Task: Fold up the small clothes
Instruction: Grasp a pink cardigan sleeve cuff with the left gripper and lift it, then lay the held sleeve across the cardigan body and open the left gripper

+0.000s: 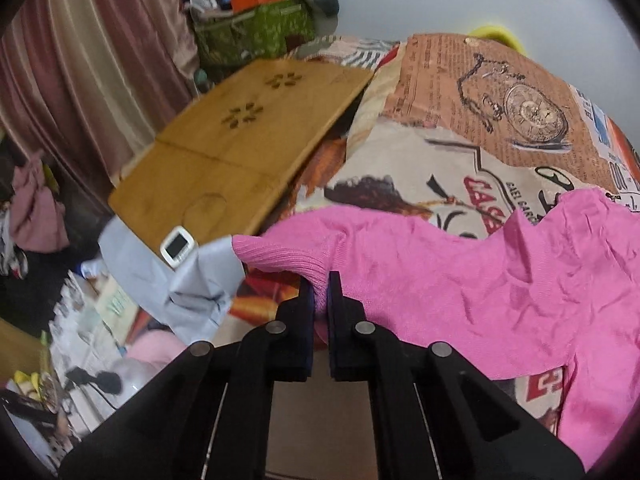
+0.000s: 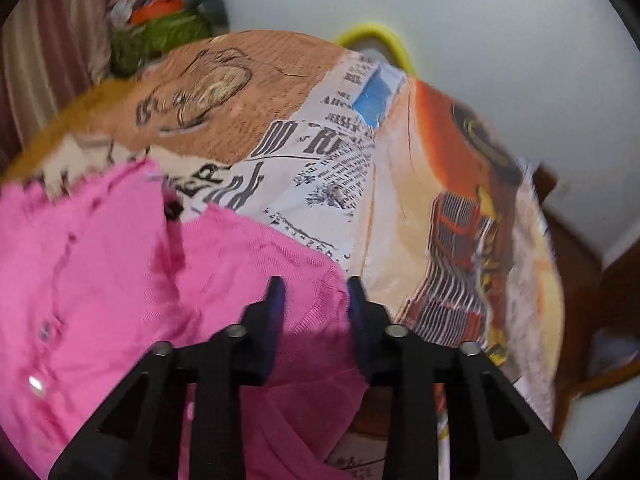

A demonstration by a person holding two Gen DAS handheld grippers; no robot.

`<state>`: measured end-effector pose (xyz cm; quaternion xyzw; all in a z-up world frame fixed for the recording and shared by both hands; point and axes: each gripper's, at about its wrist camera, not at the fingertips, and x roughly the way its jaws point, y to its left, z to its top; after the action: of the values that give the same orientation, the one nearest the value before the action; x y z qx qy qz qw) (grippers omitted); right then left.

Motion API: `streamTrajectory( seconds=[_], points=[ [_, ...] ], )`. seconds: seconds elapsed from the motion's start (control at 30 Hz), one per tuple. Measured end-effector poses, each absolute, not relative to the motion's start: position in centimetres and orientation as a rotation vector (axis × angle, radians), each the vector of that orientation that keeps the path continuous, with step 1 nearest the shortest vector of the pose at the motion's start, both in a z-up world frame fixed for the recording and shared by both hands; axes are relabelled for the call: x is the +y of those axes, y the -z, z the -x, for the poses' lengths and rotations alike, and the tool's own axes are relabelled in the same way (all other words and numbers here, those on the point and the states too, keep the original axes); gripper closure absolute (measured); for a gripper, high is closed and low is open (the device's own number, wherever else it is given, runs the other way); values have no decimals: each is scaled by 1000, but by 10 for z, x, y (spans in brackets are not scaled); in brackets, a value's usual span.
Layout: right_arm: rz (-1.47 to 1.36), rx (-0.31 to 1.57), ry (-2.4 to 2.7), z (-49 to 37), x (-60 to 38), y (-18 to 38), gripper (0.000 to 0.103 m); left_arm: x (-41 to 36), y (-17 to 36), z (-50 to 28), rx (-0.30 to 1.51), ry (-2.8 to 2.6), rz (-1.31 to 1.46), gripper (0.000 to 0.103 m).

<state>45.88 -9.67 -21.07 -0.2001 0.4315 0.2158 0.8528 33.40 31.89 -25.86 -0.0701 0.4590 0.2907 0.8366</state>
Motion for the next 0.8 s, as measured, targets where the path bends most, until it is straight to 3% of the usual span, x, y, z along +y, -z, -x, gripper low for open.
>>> streamTrajectory(
  seconds=[0.1, 0.4, 0.5, 0.57, 0.8],
  points=[
    [413, 912, -437, -468, -102, 208, 99, 318, 242, -335, 927, -640, 111, 99],
    [263, 915, -342, -496, -145, 199, 99, 317, 206, -350, 845, -647, 74, 99],
    [252, 915, -363, -481, -144, 192, 83, 299, 193, -352, 810, -605, 66, 99],
    [227, 899, -401, -467, -146, 182, 65, 280, 182, -354, 776, -572, 47, 99],
    [147, 823, -502, -404, -164, 153, 58, 200, 131, -380, 654, -380, -5, 99]
  ],
)
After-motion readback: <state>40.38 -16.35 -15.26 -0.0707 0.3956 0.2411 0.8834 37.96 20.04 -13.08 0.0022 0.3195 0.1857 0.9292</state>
